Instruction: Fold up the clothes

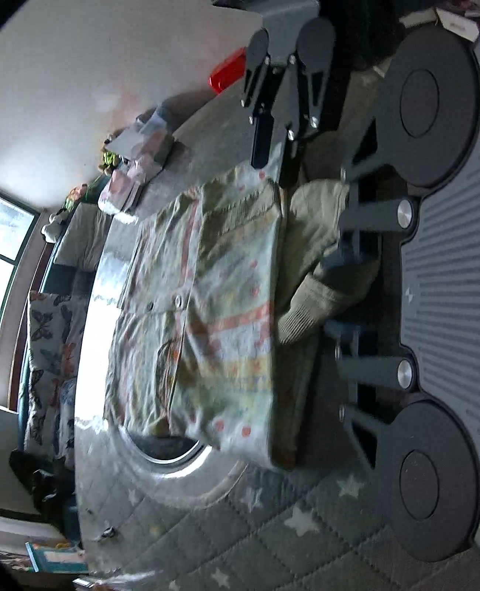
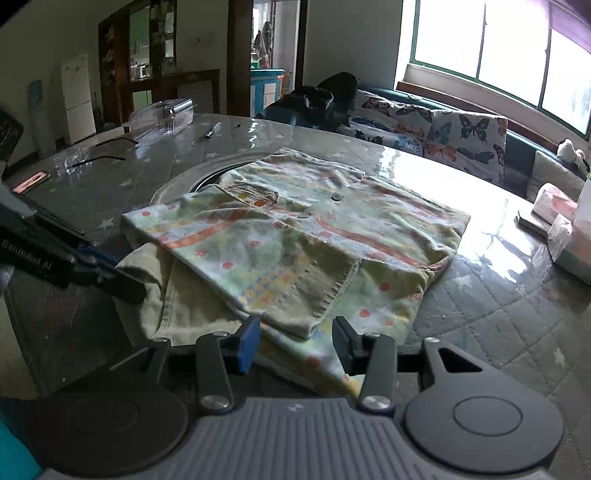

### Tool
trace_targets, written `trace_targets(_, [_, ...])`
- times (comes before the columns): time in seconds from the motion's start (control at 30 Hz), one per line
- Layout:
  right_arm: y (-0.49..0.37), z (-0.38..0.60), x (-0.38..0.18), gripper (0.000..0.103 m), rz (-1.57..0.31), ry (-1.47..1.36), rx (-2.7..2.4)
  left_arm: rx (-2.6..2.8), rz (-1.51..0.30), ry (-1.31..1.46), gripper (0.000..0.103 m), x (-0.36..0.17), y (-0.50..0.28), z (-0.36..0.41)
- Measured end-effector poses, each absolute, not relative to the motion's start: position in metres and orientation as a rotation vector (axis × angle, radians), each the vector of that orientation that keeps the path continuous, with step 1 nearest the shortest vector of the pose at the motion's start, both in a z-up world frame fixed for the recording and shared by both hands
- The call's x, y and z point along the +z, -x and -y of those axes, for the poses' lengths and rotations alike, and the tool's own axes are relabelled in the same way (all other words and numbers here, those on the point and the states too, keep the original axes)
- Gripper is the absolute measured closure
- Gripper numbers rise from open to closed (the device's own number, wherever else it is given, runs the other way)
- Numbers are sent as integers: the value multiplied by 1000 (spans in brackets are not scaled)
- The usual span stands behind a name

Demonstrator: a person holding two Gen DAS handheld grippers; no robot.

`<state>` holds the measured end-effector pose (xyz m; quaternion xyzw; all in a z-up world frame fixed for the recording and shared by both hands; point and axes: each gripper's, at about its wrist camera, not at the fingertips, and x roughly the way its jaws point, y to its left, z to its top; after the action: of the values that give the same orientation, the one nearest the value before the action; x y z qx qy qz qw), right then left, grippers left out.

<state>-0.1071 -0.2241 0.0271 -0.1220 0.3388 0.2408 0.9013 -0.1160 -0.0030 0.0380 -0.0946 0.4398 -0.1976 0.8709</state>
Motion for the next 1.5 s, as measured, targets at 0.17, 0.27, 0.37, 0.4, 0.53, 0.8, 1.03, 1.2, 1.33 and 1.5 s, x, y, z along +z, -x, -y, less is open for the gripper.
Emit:
trace_targets(0.17, [117,224,26,53,-693,303,532,-437,-880,262,92,55,108,-3])
trace_targets(0.27, [122,220,23,51,-689,334,566,-444,-847,298,92,69,96,-6])
trace_targets(0.37, [126,214,22,48,-666,362,583,-458,-834,322,92,77,83,-6])
trace_targets(0.4, [127,211,21,46,-655,371,586,-462,-831,325,92,79,80,-5])
trace_targets(0.53, [123,197,22,48,-595,382,608,-475,-826,316,92,82,73,-1])
trace_targets(0.8, [97,194,25,85,-661,242,636,-486,-817,235,77,72,92,-12])
trace_targets(1.03, [84,203,42,89,-656,137,641,-418,-750,87,54,65,124,-26])
trace_targets(1.2, [78,205,48,90,-659,90,624,-382,-660,-93,49,62,138,-15])
trace_targets(1.33, [76,208,54,90,-645,76,616,-349,-589,-229,46,54,141,-4])
trace_targets(1.5, [73,206,57,90,-635,74,609,-341,-514,-418,43,36,143,13])
